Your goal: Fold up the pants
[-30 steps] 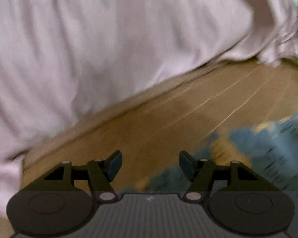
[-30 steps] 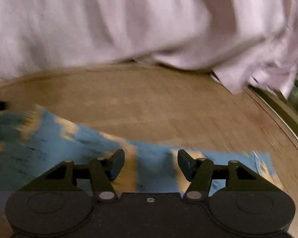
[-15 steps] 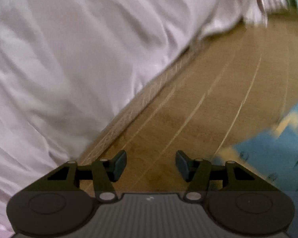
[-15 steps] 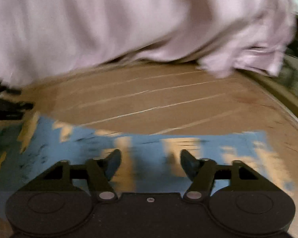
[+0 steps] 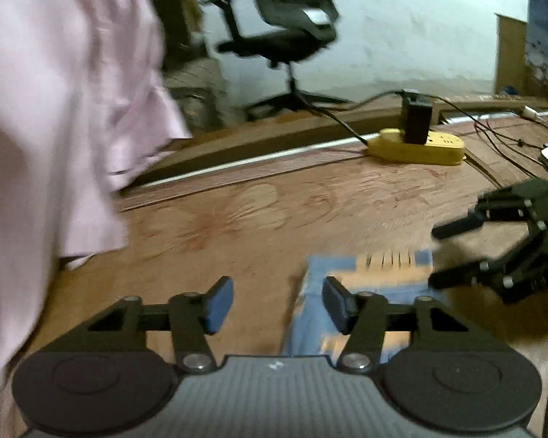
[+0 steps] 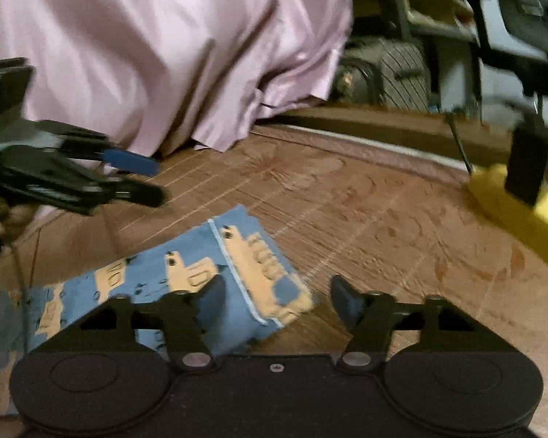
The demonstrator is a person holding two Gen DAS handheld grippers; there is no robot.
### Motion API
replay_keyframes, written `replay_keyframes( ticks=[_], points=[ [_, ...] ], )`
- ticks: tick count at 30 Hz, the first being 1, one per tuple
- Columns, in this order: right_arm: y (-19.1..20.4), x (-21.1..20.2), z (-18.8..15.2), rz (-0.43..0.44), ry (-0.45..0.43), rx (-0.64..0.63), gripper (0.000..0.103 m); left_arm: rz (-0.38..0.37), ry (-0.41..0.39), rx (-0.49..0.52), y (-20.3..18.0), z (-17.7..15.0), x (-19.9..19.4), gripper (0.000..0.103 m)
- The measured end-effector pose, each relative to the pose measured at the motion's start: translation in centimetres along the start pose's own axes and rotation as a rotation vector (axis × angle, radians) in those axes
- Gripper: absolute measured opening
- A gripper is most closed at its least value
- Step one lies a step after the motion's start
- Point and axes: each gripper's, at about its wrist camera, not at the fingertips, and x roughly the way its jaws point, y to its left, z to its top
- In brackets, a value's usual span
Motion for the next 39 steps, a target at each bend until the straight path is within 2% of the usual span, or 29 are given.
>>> replay_keyframes(
  ticks=[2, 4, 7, 9, 10, 13, 14, 16, 18, 21, 24, 26, 28, 30, 34, 37, 39],
  points=[
    [-0.4, 0.3, -0.7, 0.013, -0.001, 0.034, 0.056, -0.047, 0.022, -0.015, 0.4, 1.1, 3.2, 0.046],
    [-0.4, 0.6, -1.0, 0.021, 0.002, 0.034, 0.056, -0.064, 0.03, -0.009, 0.5, 0.8, 5.1, 0.045],
    [-0.2, 0.7, -1.2, 0.018, -0.005, 0.02, 0.052, -0.043, 0.044, 0.064, -0.8, -0.5, 6.8, 0.043],
    [-0.1, 0.8, -1.2, -0.003, -0.007, 0.025, 0.04, -0.02, 0.022, 0.111, -1.3, -1.2, 6.8, 0.043],
    [0.0, 0.8, -1.3, -0.01, -0.008, 0.029, 0.028, -0.012, 0.006, 0.116, -1.5, -1.4, 6.8, 0.043],
    [0.5, 1.0, -1.4, -0.019, -0.005, 0.032, 0.019, 0.006, -0.012, 0.118, -1.7, -1.5, 6.3, 0.044],
    [0.6, 1.0, -1.4, -0.023, -0.003, 0.038, 0.016, 0.012, -0.009, 0.114, -1.7, -1.4, 6.1, 0.049],
    [0.8, 0.9, -1.1, -0.03, -0.016, 0.049, 0.013, 0.033, 0.012, 0.052, -1.3, -0.9, 5.7, 0.056],
    [1.7, 0.3, -0.9, -0.045, -0.047, 0.009, 0.013, 0.019, 0.032, -0.082, -0.2, -0.5, 4.9, 0.056],
    [4.9, -0.6, -0.6, -0.086, -0.087, -0.2, 0.012, 0.024, 0.13, -0.326, 1.7, -0.1, 3.5, 0.054],
    [8.7, -1.2, -1.3, -0.109, -0.106, -0.448, 0.012, -0.094, 0.202, -0.556, 3.6, -0.6, 1.7, 0.053],
    [10.6, -1.3, -2.0, -0.121, -0.107, -0.571, 0.012, -0.193, 0.253, -0.674, 4.3, -1.1, 1.5, 0.053],
    [12.2, -1.2, -2.8, -0.126, -0.099, -0.668, 0.012, -0.249, 0.291, -0.758, 4.7, -1.2, 1.9, 0.056],
    [13.4, -1.1, -3.7, -0.129, -0.095, -0.748, 0.012, -0.25, 0.31, -0.783, 4.8, -1.1, 2.4, 0.058],
    [15.0, -0.8, -5.0, -0.129, -0.09, -0.854, 0.012, -0.201, 0.338, -0.78, 4.9, -0.2, 3.0, 0.07],
    [15.8, -0.7, -5.7, -0.13, -0.091, -0.902, 0.012, -0.173, 0.356, -0.768, 4.6, 0.4, 3.3, 0.071],
    [16.2, -0.7, -6.0, -0.127, -0.089, -0.924, 0.012, -0.124, 0.381, -0.738, 4.1, 0.8, 3.7, 0.071]
  ],
)
